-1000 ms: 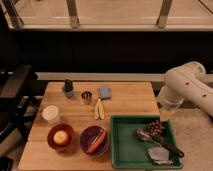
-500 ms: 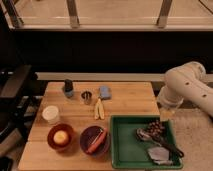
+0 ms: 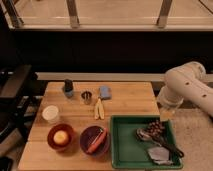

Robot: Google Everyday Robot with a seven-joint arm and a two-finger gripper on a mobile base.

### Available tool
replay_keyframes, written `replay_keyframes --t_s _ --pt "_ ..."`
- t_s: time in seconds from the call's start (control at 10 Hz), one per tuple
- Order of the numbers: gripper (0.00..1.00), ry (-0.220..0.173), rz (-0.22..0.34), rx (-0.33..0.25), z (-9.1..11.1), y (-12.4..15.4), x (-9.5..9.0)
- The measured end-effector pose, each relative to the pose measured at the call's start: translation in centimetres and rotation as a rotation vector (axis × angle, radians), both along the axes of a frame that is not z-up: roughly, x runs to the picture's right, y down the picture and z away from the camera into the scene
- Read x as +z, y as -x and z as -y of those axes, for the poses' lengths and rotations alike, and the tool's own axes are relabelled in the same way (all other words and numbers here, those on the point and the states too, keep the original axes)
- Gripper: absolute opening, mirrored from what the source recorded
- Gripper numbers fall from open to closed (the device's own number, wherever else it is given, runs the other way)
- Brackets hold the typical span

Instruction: Place eraser in purple bowl

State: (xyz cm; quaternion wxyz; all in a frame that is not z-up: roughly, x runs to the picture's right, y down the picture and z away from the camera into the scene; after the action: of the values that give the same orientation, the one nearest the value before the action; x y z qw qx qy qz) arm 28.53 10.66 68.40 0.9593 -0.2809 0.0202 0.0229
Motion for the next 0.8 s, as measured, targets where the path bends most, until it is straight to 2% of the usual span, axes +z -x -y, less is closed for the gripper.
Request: replay_keyframes --t_s 0.6,0.7,0.8 --pt "0.65 0.0 -0.001 -0.001 0.04 0.0 -0.01" --pt "0.65 -0.004 0.006 0.005 0.31 0.03 0.07" --pt "0.65 -0.004 0.036 0.016 0.81 0.57 0.53"
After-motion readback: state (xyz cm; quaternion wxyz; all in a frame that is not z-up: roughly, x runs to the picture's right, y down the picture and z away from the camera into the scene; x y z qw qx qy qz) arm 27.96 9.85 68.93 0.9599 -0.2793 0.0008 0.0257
